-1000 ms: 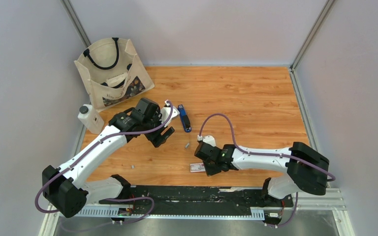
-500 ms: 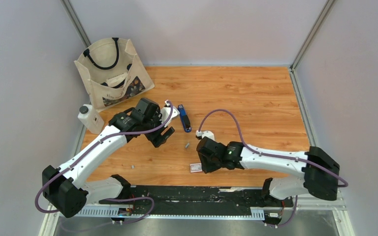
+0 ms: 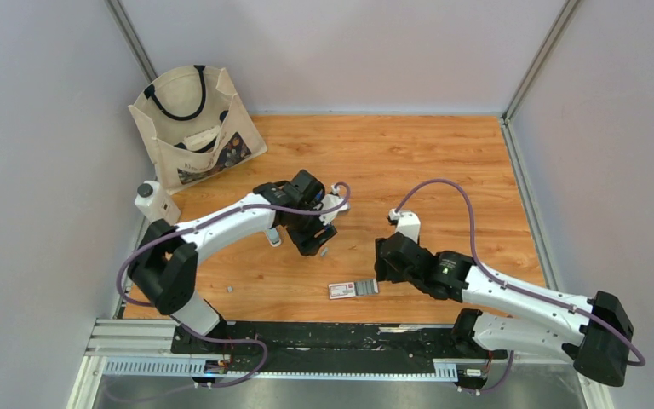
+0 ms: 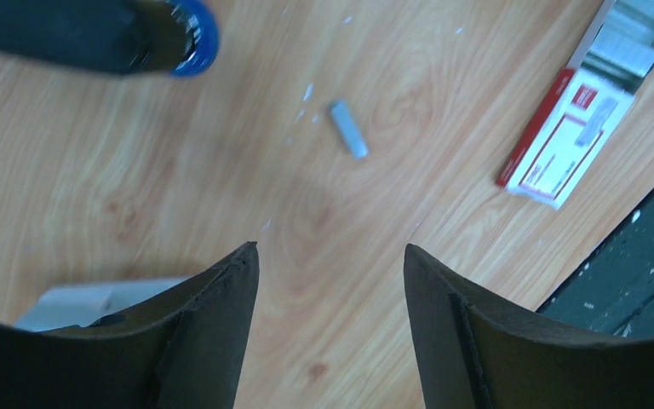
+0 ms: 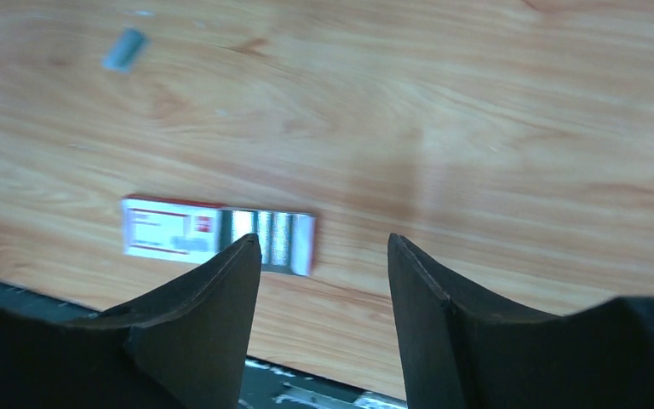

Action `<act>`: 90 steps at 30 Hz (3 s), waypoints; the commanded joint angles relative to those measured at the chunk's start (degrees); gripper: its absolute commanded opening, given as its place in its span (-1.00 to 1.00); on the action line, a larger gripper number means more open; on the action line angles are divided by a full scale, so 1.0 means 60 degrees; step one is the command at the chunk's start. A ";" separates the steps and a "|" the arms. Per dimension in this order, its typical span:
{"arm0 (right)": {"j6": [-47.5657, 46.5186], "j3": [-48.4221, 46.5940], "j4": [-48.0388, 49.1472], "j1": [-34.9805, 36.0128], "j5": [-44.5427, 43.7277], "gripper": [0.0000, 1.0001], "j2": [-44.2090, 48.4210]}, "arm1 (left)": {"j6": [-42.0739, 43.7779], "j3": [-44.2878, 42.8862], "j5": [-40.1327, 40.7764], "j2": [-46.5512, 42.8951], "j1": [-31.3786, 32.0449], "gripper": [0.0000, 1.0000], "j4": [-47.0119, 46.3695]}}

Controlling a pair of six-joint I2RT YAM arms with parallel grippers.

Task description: Unload the staples from the stapler

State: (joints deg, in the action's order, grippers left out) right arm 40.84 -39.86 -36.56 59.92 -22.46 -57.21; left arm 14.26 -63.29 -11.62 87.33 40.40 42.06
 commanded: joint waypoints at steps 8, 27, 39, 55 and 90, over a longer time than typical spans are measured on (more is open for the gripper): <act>0.1206 0.2042 0.0438 -0.0275 -0.1779 0.11 0.1946 | -0.0955 -0.1317 0.0061 0.2231 0.0649 0.17 -0.1297; 0.1353 0.2775 0.1171 -0.0407 -0.1501 0.08 0.2372 | -0.1249 -0.0922 0.0442 0.2921 0.0986 -0.46 -0.1708; 0.1338 0.2731 0.1273 -0.0392 -0.1384 0.07 0.2167 | -0.1366 -0.0820 0.0544 0.2921 0.1366 -0.63 -0.2044; 0.1279 0.2702 0.1273 -0.0421 -0.1413 0.08 0.2182 | -0.1279 -0.0892 0.0150 0.2351 0.1543 -0.57 -0.1753; 0.1118 0.2775 0.1654 -0.0539 -0.1384 0.08 0.1874 | 0.2442 -0.2197 -0.0539 0.3332 0.1309 0.10 0.0313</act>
State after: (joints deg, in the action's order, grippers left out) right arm 47.92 -23.27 -28.80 57.12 -29.67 -47.24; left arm 27.24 -74.87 -13.04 108.99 49.32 42.59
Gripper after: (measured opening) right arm 0.543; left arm 0.538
